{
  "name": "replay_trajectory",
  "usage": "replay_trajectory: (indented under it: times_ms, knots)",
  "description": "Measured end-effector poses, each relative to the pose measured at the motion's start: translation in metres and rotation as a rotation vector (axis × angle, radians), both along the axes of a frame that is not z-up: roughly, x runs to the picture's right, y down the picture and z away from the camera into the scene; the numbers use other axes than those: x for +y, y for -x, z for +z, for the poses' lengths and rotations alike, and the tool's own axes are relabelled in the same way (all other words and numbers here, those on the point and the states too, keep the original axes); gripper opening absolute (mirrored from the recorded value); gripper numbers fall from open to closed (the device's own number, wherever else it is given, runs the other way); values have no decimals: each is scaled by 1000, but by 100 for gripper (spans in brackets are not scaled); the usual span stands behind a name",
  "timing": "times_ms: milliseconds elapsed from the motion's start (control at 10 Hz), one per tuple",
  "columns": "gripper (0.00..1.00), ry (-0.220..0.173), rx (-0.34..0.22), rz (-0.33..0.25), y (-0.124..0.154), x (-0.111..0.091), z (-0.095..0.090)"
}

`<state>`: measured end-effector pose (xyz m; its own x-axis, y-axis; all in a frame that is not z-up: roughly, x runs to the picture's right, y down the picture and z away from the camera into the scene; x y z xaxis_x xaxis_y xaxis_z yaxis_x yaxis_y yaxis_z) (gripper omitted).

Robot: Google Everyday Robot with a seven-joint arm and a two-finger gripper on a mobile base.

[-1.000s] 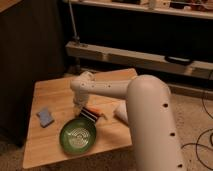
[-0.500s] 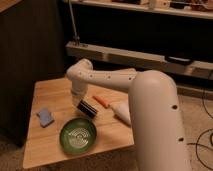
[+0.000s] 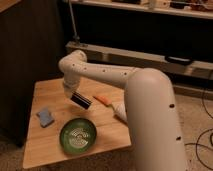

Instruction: Place the eraser on the white sponge

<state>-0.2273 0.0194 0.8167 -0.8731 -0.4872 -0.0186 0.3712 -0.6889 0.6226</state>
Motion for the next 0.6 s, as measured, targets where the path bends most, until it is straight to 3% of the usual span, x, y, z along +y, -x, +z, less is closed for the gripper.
replay_trajectory:
  times_ms: [300, 400, 600]
  knots:
    - [0, -50, -103, -24, 47, 4, -35]
    - [0, -84, -144, -33, 64, 6, -45]
    - [0, -118, -174, -54, 84, 9, -52]
